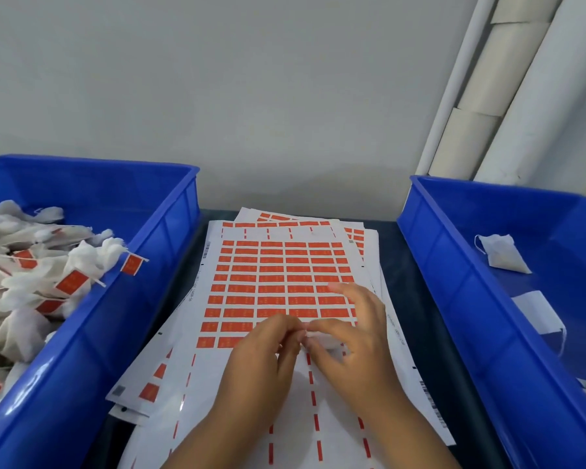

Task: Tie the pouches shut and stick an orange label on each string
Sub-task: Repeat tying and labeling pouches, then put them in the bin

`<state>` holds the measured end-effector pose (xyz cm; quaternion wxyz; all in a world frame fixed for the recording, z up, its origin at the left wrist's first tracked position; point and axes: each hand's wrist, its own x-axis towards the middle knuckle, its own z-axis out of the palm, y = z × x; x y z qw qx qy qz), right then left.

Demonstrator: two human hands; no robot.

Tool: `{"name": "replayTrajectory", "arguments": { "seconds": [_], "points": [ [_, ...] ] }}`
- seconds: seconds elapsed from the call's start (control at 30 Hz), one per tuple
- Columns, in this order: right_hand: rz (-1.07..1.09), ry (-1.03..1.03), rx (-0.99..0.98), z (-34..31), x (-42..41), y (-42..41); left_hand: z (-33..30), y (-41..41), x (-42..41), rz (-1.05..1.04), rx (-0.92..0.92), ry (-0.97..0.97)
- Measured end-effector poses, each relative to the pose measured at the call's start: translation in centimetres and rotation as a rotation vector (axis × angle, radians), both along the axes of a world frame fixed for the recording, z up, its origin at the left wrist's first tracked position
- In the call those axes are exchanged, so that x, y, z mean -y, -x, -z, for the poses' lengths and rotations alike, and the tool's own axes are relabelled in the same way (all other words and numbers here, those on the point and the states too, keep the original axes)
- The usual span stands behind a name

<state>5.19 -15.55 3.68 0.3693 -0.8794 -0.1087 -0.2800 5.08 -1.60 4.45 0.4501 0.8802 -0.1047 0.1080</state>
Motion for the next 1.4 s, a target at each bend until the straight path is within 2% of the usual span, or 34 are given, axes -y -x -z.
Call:
{"name": "replayTrajectory", "arguments": {
  "seconds": [0.1, 0.27, 0.43, 0.5, 0.67, 0.9, 0.97, 1.03, 1.1, 1.23, 1.3, 1.4],
  "points": [
    [-0.026, -0.025, -0.055, 0.2, 0.0, 0.0, 0.0, 0.1, -0.2, -0.041, 0.023, -0.014],
    [0.004, -0.077, -0.069, -0.3, 0.0, 0.2, -0.2, -0.6, -1.0, -0.219, 0.059, -0.033],
    [-0.04, -0.104, -0.199, -0.7, -0.1, 0.5, -0.3, -1.4, -2.3, -0.359, 0.081, 0.025],
    [-0.05, -0.09, -0.277, -0.7, -0.2, 0.5, -0.2, -1.5, -2.4, -0.387, 0.082, 0.053],
    [-0.172, -0.142, -0.634, -0.9, -0.2, 0.4, 0.0, -1.8, -2.3, -0.381, 0.045, 0.15],
    [-0.215, -0.051, -0.897, -2.2, 0.7, 0.2, 0.1, -2.5, -2.6, -0.457, 0.017, 0.22],
    [-0.228, -0.118, -0.939, -2.5, 1.2, 0.1, 0.2, -2.5, -2.7, -0.458, -0.006, 0.25],
    [-0.25, -0.272, -0.942, -2.6, 1.7, 0.2, 0.3, -2.7, -2.9, -0.457, -0.051, 0.239],
    [-0.281, -0.509, -0.886, -2.5, 1.9, 0.3, 0.6, -3.0, -3.0, -0.403, -0.126, 0.135],
    [-0.278, -0.944, -0.724, -2.3, 1.9, 0.0, 0.8, -2.6, -2.2, -0.115, -0.222, -0.093],
    [-0.214, -1.001, -0.695, -2.0, 1.8, -0.2, 0.6, -2.2, -1.7, 0.064, -0.231, -0.176],
    [-0.094, -0.806, -0.658, -1.5, 1.6, -0.2, 0.1, -1.6, -1.2, 0.239, -0.204, -0.221]
  ]
}}
